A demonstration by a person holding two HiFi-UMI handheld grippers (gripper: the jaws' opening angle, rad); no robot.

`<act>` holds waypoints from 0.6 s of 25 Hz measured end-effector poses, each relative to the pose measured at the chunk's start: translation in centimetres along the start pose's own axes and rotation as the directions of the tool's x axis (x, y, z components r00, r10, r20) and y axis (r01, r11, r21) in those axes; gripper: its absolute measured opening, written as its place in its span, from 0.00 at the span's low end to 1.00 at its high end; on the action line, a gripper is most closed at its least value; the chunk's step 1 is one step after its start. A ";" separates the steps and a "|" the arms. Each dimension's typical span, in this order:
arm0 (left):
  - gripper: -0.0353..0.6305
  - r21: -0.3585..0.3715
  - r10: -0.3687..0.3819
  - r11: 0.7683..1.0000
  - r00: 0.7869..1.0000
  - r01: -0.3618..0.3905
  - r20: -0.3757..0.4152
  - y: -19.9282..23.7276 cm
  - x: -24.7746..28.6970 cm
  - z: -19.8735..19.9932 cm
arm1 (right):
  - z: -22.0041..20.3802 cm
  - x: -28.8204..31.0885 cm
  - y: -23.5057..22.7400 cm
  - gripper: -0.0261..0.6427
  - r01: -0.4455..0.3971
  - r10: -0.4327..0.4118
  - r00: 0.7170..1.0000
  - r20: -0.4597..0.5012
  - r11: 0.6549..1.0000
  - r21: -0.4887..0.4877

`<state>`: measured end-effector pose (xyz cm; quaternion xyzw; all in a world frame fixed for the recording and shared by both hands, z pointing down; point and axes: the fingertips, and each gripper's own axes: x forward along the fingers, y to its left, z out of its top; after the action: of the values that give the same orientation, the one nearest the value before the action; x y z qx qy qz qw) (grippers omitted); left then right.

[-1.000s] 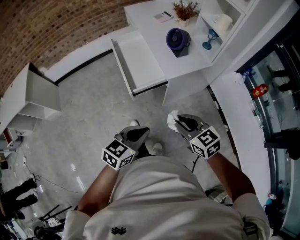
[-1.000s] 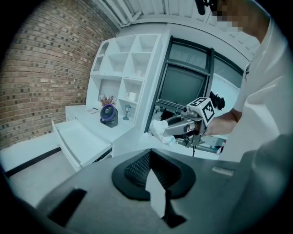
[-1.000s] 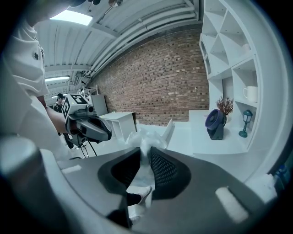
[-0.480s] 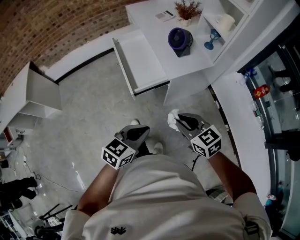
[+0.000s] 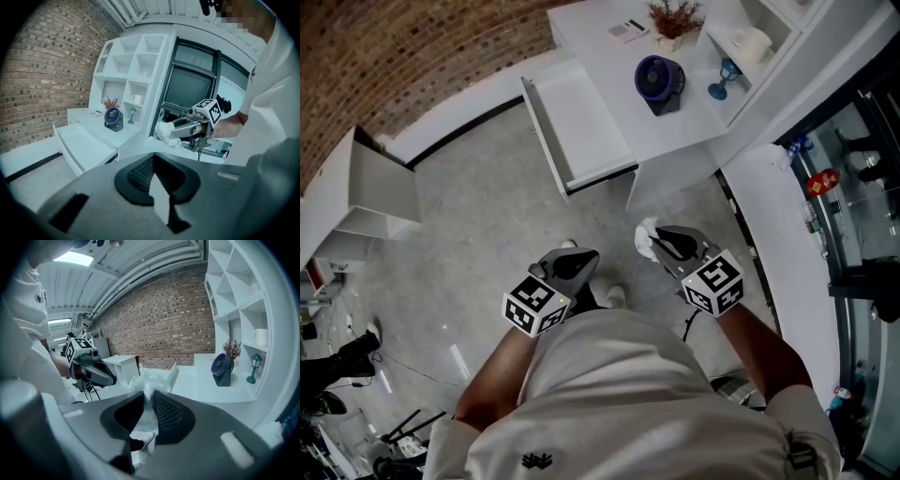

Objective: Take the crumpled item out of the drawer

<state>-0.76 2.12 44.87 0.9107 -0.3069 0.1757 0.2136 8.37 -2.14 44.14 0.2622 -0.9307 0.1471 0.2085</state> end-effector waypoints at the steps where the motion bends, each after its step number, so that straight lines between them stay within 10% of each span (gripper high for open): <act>1: 0.06 -0.001 -0.001 1.000 1.000 0.001 0.000 0.3 0.1 0.1 | 0.1 0.2 -0.1 0.16 0.000 0.000 1.000 -0.001 1.000 -0.001; 15: 0.06 -0.013 0.011 1.000 1.000 -0.011 0.003 5.4 0.4 1.4 | 3.3 4.5 -2.2 0.15 -0.023 0.023 1.000 -0.004 0.999 -0.022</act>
<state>-3.62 -2.69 45.40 0.9078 -0.3132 0.1734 0.2183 5.06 -7.13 43.72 0.2490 -0.9347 0.1397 0.2115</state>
